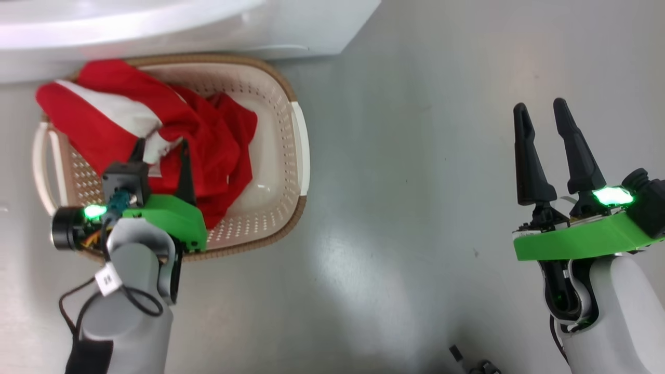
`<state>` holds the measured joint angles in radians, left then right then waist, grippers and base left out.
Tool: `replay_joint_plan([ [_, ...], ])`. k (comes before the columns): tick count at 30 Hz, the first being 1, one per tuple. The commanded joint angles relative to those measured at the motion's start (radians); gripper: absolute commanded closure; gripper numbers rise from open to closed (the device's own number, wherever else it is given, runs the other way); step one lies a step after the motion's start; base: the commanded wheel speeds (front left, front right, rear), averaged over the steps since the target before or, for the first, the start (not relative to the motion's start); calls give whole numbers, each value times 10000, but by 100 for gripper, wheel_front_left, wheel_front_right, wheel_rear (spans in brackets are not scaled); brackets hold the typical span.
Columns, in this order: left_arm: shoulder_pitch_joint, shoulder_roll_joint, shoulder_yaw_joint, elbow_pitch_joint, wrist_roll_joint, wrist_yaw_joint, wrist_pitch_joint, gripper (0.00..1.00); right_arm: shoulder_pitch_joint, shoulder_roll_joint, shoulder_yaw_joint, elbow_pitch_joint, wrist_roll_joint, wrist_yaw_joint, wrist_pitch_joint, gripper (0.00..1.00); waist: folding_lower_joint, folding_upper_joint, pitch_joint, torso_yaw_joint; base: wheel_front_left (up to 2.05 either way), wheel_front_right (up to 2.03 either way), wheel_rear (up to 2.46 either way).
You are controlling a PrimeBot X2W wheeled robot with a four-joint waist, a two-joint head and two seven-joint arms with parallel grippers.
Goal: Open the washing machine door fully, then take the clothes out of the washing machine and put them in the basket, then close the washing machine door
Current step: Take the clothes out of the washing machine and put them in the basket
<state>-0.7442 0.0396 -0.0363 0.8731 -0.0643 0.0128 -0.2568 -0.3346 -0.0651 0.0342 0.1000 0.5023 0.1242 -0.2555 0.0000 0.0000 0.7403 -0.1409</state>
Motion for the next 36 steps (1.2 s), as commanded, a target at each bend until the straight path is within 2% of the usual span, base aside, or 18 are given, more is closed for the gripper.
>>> replay_joint_plan([
  [1,578,183,236,-407,-38,39,-49,0,384,-146,180,-151,-18,65,-63,0,0,0,-589,133,0,0,0],
  [22,3329,110,542,-3703,-69,-250,-49,0,1834,-633,527,321,-100,65,-63,0,0,0,-3715,570,0,0,0],
  [36,4887,108,544,-5610,-122,-261,-49,0,2850,-853,461,535,-148,65,-63,0,0,0,-5229,843,0,0,0],
])
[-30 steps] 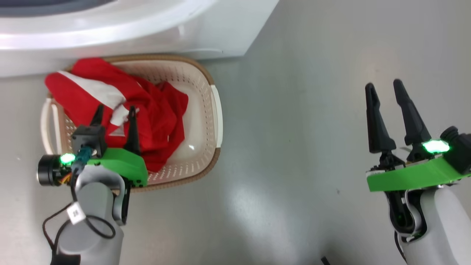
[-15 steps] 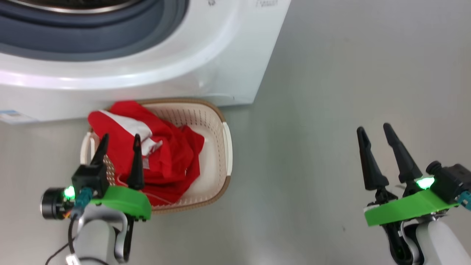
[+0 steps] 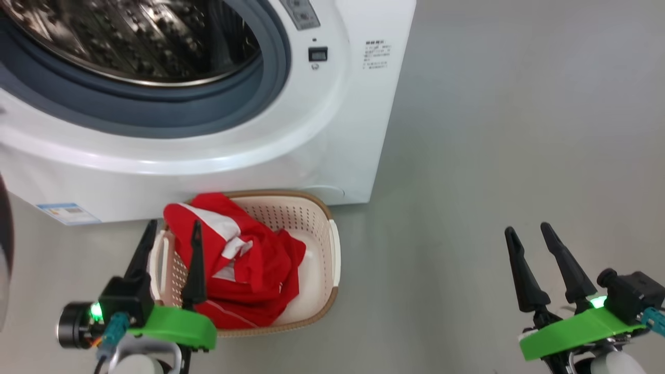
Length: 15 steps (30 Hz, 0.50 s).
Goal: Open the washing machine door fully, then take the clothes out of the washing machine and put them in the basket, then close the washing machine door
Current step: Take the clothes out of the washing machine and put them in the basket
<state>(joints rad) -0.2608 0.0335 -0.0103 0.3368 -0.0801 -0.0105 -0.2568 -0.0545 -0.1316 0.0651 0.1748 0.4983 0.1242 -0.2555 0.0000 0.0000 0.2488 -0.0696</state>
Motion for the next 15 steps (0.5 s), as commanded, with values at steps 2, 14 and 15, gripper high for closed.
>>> replay_joint_plan([
  [2,292,169,251,-500,69,17,-49,0,184,-230,128,-226,-110,65,-63,0,0,0,-432,156,0,0,0],
  [14,1903,168,206,-1830,87,412,-49,0,963,-298,-136,-232,-170,65,-63,0,0,0,-1056,210,0,0,0],
  [15,2062,168,225,-1894,62,457,-49,0,1038,-283,-164,-230,-175,65,-63,0,0,0,-1101,210,0,0,0],
])
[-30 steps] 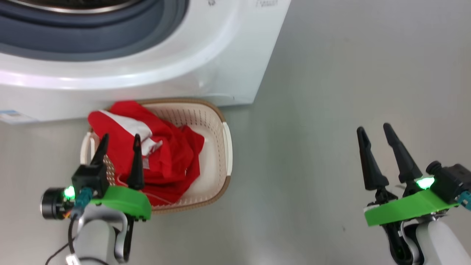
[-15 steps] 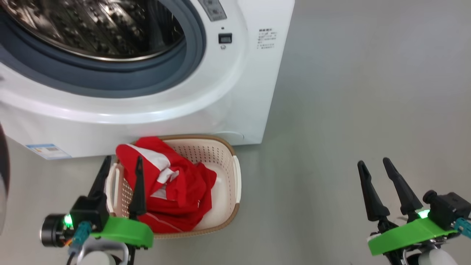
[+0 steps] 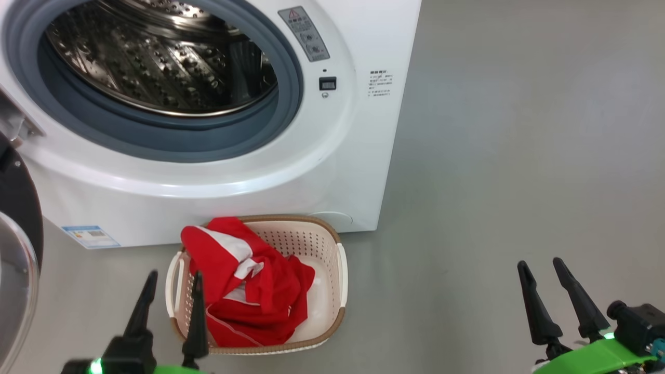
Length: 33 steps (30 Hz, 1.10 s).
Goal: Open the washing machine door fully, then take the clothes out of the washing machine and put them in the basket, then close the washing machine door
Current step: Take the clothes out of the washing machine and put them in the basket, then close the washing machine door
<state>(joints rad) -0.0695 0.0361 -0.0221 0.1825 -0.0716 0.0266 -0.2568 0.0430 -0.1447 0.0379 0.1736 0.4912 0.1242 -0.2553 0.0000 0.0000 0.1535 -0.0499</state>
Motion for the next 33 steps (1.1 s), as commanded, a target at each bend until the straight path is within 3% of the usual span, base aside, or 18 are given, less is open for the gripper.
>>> replay_joint_plan([
  [1,295,141,365,-417,-61,124,-49,0,132,-128,62,-218,-105,65,-65,0,0,0,-196,14,0,0,0],
  [11,1034,141,488,-853,-171,211,-49,0,460,21,-115,-294,-157,65,-65,0,0,0,-308,79,0,0,0],
  [33,992,141,388,-948,-282,176,-49,0,484,-4,-110,-308,-155,65,-65,0,0,0,-332,145,-4,4,0],
])
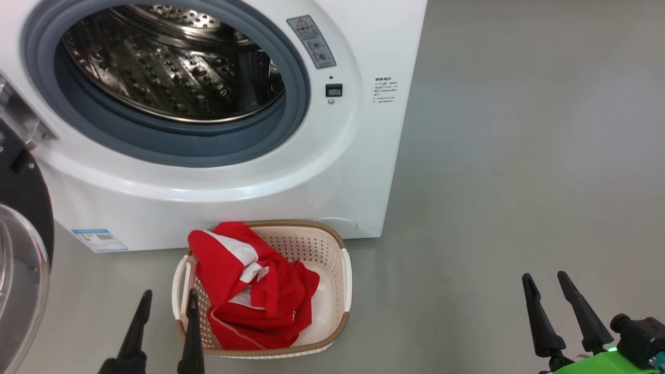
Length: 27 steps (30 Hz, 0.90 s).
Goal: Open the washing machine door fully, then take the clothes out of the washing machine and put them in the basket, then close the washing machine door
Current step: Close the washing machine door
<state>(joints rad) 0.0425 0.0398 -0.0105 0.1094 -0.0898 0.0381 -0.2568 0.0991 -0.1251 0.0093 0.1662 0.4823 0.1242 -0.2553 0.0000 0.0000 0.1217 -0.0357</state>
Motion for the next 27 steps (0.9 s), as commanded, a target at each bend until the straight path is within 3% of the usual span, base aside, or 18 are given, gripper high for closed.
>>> replay_joint_plan([
  [1,-119,105,253,-202,-102,59,-49,0,-67,-197,174,-233,-71,65,-65,0,0,0,-28,8,-54,54,0],
  [17,58,104,276,-72,-236,-17,-49,0,51,-202,245,-220,-48,65,-65,0,0,0,-217,29,-136,136,0],
  [27,-27,104,351,-19,-262,-68,-49,0,47,-165,224,-217,-48,65,-65,0,0,0,-202,41,-52,52,0],
])
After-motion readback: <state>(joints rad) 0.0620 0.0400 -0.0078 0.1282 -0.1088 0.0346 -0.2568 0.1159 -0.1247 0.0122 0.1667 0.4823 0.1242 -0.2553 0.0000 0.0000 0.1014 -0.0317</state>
